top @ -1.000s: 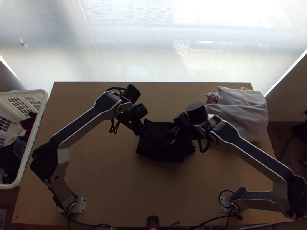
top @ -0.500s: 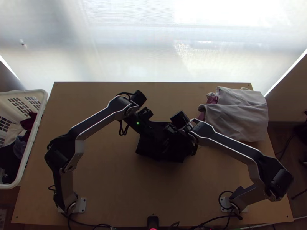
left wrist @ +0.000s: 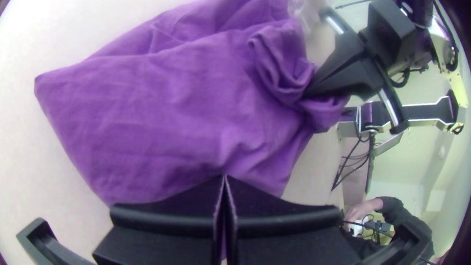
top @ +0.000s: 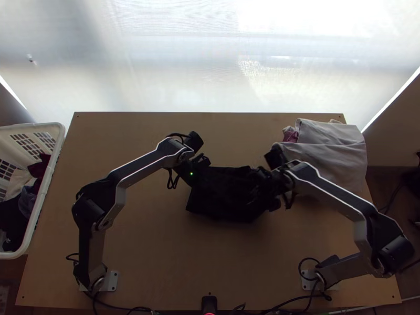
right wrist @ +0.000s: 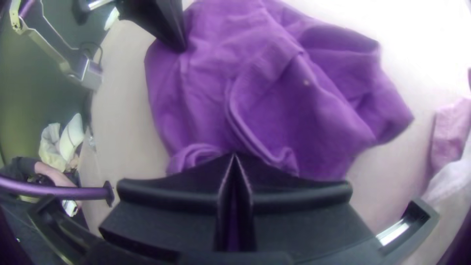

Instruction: Fold the t-shirt

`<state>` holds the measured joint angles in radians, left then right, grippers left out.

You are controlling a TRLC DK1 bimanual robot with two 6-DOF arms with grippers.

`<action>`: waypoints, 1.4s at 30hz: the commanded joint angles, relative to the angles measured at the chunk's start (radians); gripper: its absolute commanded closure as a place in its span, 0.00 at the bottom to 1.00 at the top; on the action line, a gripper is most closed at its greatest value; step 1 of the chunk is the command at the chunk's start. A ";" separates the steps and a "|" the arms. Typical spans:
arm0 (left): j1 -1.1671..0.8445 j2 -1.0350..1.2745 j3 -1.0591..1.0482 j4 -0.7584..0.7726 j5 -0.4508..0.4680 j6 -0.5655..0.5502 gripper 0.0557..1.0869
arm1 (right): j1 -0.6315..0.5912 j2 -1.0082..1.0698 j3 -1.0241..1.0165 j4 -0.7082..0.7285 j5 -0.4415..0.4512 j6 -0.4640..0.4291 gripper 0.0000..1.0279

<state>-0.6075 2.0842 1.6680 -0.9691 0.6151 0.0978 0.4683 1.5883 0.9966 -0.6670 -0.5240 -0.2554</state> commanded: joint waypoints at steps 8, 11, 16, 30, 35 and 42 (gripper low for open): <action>0.025 0.005 -0.028 0.001 -0.035 0.045 0.96 | -0.367 -0.274 -0.133 -0.224 0.025 -0.240 0.97; 0.028 -0.009 -0.036 -0.003 -0.037 0.056 0.96 | -0.387 -0.352 -0.087 -0.256 0.025 -0.217 0.97; 0.031 -0.024 -0.042 -0.008 -0.037 0.060 0.96 | -0.186 -0.375 0.033 -0.253 0.024 -0.059 0.97; 0.035 -0.036 -0.065 -0.010 -0.040 0.065 0.96 | 0.244 0.027 0.181 0.049 0.055 0.111 0.97; 0.038 -0.049 -0.077 -0.008 -0.043 0.065 0.96 | 0.253 0.116 0.215 0.095 0.068 0.123 0.97; 0.049 -0.053 -0.093 0.000 -0.043 0.065 0.96 | 0.234 0.197 0.154 0.182 0.211 0.096 0.97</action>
<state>-0.5652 2.0369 1.5879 -0.9775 0.5747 0.1616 0.7013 1.6970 1.1805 -0.5705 -0.4076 -0.1452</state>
